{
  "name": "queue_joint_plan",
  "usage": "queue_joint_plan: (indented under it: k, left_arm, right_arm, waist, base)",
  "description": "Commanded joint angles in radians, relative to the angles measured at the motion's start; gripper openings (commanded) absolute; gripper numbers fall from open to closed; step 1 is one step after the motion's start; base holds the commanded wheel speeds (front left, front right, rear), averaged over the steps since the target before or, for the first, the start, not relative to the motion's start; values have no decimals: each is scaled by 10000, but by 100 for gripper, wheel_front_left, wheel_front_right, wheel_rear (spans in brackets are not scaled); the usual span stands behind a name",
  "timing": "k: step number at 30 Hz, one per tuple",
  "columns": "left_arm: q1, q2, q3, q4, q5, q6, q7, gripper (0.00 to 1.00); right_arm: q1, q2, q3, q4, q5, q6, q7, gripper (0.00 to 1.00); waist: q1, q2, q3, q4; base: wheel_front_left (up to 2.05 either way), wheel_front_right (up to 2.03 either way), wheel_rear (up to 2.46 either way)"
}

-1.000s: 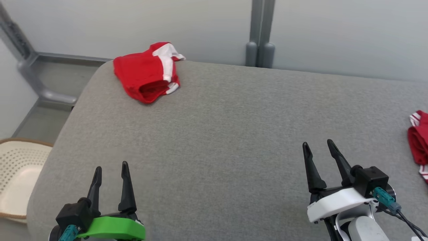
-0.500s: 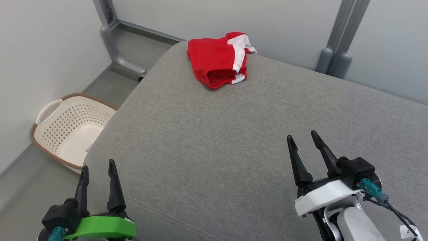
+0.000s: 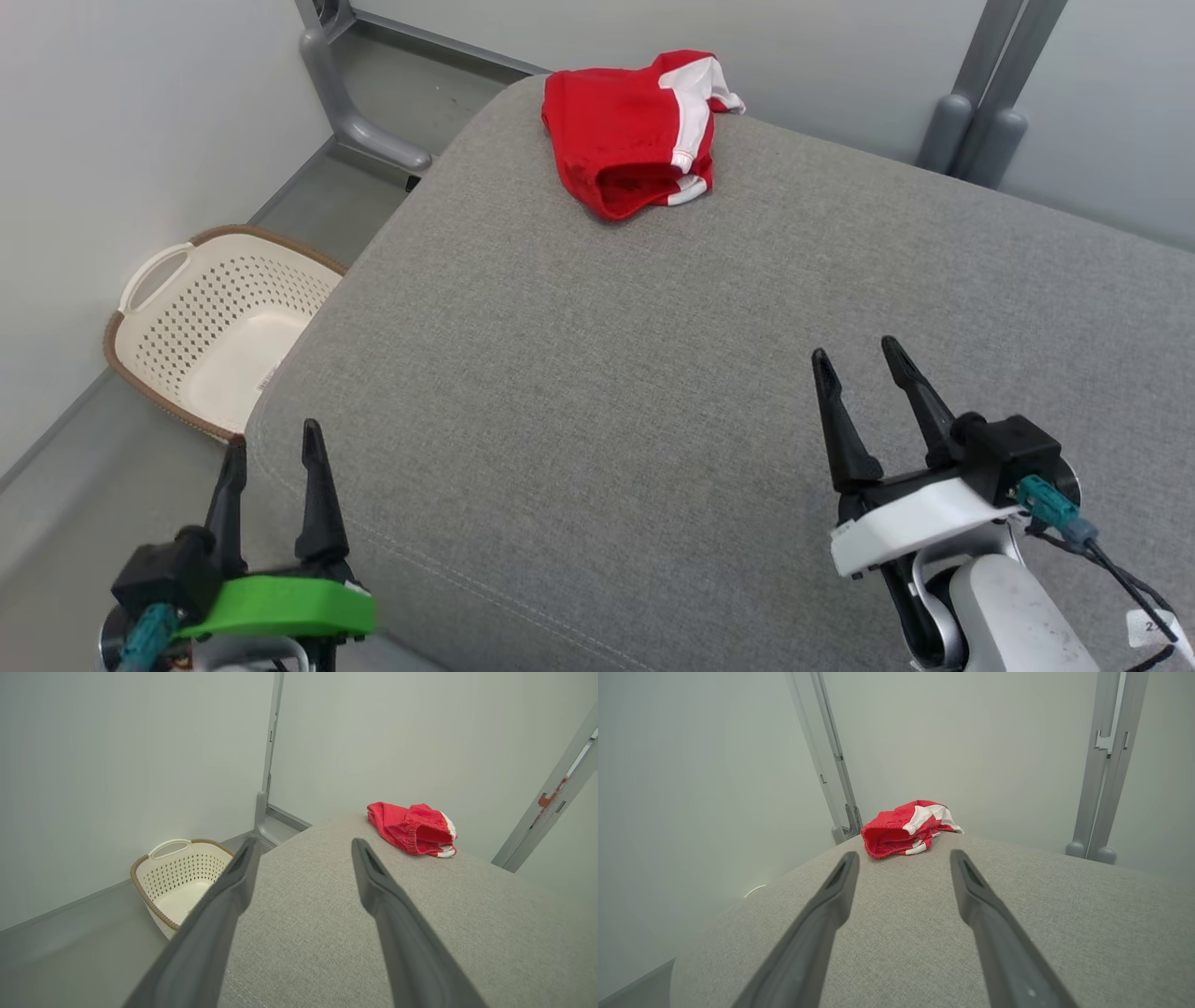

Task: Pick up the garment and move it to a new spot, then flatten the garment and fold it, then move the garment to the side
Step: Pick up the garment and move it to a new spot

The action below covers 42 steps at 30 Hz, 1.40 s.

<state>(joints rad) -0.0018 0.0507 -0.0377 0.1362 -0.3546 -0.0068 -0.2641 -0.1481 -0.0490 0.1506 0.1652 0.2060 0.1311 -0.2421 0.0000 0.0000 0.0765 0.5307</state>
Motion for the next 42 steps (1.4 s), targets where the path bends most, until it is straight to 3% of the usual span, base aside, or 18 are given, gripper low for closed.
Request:
queue_joint_plan:
  k: [1,8,13,23,31,42]
  left_arm:
    - [-487,117,70,7,196,-118,2,100]
    - [-3055,1045,3,505,687,-613,99,100]
    - [-5694,2029,-646,1141,1314,-965,1005,100]
    - [-9450,3050,-1671,3665,930,-1233,2263,100]
    - [-10635,3985,-3872,5325,-232,-1225,3069,100]
    - [-10854,4522,-5036,7241,-1822,-1223,3444,100]
  right_arm:
    - [-197,-39,-46,-150,-153,-7,91,100]
    - [-795,-65,56,-804,-693,-7,524,100]
    - [-1261,-176,240,-1289,-933,-5,780,100]
    - [-1711,-391,346,-2152,-1160,-5,1054,100]
    - [-1580,-505,444,-2925,-1363,-5,1162,100]
    - [-1352,-630,526,-3619,-1506,-5,1438,100]
  waist:
    - [0,0,440,-368]
    - [0,0,1570,-1451]
    - [0,0,2424,-2393]
    - [0,0,3883,-4053]
    - [0,0,4681,-4688]
    - [0,0,4991,-4930]
  base:
    - [0,0,0]
    - [0,0,0]
    - [0,0,0]
    - [0,0,0]
    - [0,0,0]
    - [0,0,0]
